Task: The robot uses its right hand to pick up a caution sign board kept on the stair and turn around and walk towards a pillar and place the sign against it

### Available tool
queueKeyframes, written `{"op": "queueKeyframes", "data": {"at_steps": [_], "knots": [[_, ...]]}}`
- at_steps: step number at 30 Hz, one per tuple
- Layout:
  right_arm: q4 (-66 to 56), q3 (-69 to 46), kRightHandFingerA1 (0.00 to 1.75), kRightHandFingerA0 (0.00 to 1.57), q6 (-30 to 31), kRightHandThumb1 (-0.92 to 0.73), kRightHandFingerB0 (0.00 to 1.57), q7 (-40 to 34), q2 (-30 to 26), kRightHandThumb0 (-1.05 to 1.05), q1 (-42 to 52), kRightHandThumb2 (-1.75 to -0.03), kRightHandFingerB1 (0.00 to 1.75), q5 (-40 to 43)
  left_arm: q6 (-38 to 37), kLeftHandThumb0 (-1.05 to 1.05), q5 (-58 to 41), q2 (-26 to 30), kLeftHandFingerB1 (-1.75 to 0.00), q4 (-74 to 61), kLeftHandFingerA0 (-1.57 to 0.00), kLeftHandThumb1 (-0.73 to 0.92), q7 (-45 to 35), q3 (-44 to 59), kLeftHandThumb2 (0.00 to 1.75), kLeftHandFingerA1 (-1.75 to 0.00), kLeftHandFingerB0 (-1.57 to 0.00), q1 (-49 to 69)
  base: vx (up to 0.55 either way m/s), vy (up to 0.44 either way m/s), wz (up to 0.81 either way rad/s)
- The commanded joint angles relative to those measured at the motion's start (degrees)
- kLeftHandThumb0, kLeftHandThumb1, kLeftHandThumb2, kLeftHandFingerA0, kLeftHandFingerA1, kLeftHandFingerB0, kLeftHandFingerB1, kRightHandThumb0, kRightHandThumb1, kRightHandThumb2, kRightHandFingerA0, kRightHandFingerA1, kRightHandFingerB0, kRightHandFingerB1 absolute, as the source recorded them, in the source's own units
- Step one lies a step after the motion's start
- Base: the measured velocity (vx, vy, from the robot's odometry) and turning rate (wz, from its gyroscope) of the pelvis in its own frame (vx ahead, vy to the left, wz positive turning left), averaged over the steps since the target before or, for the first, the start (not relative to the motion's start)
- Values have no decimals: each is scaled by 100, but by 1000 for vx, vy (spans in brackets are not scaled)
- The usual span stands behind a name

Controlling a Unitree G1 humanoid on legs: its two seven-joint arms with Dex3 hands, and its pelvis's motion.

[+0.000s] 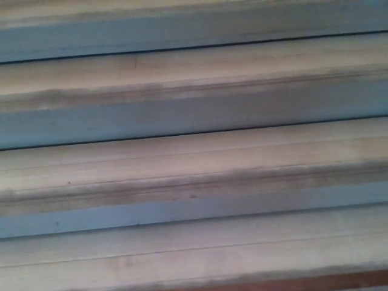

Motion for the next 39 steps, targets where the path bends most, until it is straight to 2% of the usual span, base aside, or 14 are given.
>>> {"op": "queueKeyframes", "data": {"at_steps": [1,6,7,8,9,12,13,15,23,24,26,28,31,39], "knots": [[14,-96,164,94,-471,-68,87,255,123,-20,-172,-78,98,722,-385,-34,-33,72,-64,-18,-113,43,76,-14,64,-67,-99,-22,0,0,0],[44,-193,166,95,-565,-69,86,526,198,-21,-235,-80,99,870,-376,-33,-44,81,-64,-7,-113,43,69,-10,65,-68,-100,-32,-116,39,2],[43,-193,156,110,-547,-61,90,615,220,-25,-257,-83,99,923,-364,-33,-103,57,-65,-47,-115,43,38,28,66,-69,-101,-28,-144,127,1],[59,-215,156,110,-562,-61,90,650,239,-25,-269,-83,99,933,-364,-33,-106,50,-65,-59,-115,43,47,32,66,-69,-101,-23,-162,151,0],[78,-227,166,94,-595,-70,87,690,251,-22,-297,-78,95,960,-354,-34,-107,59,-65,-56,-115,43,38,36,65,-69,-100,-25,-164,191,1],[122,-297,166,94,-697,-70,87,881,327,-22,-357,-78,95,1073,-346,-34,-103,61,-65,-59,-115,43,31,44,65,-69,-100,-25,-154,306,4],[147,-308,165,91,-700,-68,86,931,329,-22,-391,-78,97,1083,-328,-33,-85,74,-64,-36,-112,45,67,38,64,-67,-96,-35,-146,157,-4],[200,-350,166,95,-732,-69,87,1054,346,-20,-454,-80,98,1115,-331,-33,-48,90,-64,-5,-112,45,121,20,64,-68,-96,-44,-186,108,-7],[176,-428,165,92,-727,-64,87,1658,413,-18,-439,-84,100,1492,-363,-32,-87,72,-65,-60,-113,42,53,32,67,-68,-100,-54,-144,-40,-21],[200,-436,166,95,-751,-65,88,1701,411,-18,-472,-84,99,1526,-374,-31,-64,72,-65,-62,-111,42,78,15,67,-68,-98,-52,-141,-165,-41],[227,-439,162,95,-754,-62,87,1846,377,-16,-535,-89,99,1635,-382,-33,-58,61,-64,-60,-114,41,78,6,66,-68,-100,-56,-36,-434,-52],[241,-479,163,95,-770,-65,87,1953,404,-19,-598,-83,98,1713,-366,-35,-70,51,-63,-33,-113,43,71,12,63,-67,-99,-71,-72,-248,-48],[266,-474,163,94,-738,-63,87,2133,408,-15,-577,-88,99,1871,-336,-32,-52,54,-63,24,-113,42,112,4,65,-66,-99,-105,-100,-56,-55],[412,-718,160,94,-762,-60,90,2425,476,-11,-736,-91,96,1993,-383,-32,-110,17,-65,-81,-113,42,53,32,67,-69,-97,-40,-71,109,-73]]}}
